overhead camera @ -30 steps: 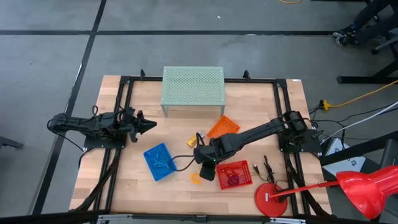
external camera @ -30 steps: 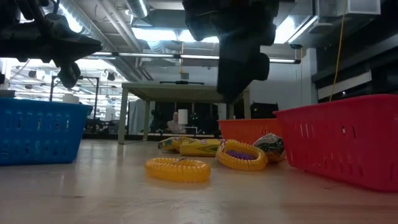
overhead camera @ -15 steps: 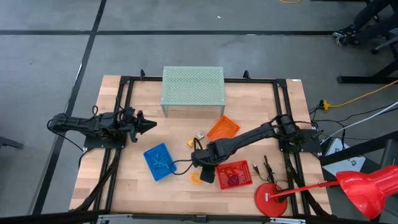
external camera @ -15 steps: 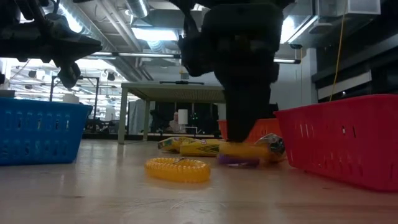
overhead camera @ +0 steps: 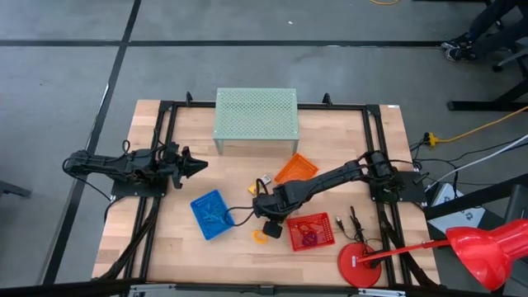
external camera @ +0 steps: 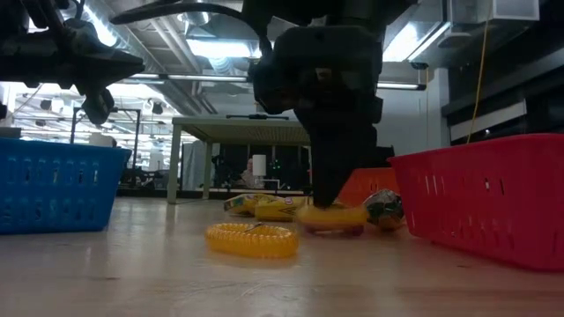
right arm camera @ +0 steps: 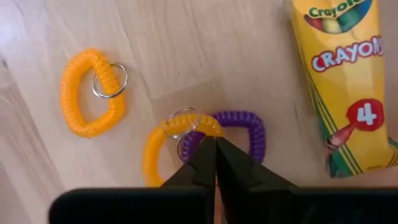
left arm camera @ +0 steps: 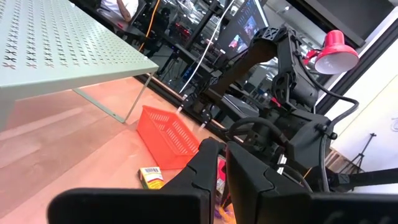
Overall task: Pick & Place Office Desk Supplies
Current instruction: Put the violet spring keychain into the red bin
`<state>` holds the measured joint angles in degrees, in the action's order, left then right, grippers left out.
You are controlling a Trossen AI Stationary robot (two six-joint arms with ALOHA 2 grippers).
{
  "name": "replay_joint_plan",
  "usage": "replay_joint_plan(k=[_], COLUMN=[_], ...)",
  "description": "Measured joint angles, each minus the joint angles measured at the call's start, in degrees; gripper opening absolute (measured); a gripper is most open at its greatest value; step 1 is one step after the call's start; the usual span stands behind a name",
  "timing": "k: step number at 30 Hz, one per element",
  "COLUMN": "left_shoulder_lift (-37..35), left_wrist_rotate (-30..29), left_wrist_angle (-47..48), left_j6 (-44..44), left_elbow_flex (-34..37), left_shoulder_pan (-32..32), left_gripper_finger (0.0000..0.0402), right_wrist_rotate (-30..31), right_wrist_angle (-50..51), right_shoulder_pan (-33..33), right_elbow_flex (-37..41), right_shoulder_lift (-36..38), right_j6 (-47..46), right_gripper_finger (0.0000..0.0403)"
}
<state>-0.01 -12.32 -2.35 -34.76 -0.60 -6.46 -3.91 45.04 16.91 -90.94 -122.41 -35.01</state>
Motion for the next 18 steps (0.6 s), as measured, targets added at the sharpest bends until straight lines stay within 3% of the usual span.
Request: replay_joint_plan(k=[7, 14, 18], left_shoulder_lift=[0.0, 0.0, 0.0], left_wrist_rotate=[0.0, 0.01, 0.0], left_wrist_angle=[0.02, 0.0, 0.0], left_j6=[0.0, 0.0, 0.0], left_elbow_flex=[0.02, 0.01, 0.02], left_shoulder_pan=[0.0, 0.32, 1.79], left_gripper_finger=[0.0031, 0.0031, 0.0031], right_wrist_rotate=[-0.98, 2.62, 2.57], right_wrist_angle=[0.46, 0.69, 0.61], right_shoulder_pan=[0.02, -0.2, -0.18], right_elbow_flex=[-0.07, -0.15, -0.26], right_shoulder_lift=[2.92, 9.57, 10.2], right_j6=[-0.59, -2.05, -3.04], right_gripper_finger=[0.0004, 0.0003, 0.0021])
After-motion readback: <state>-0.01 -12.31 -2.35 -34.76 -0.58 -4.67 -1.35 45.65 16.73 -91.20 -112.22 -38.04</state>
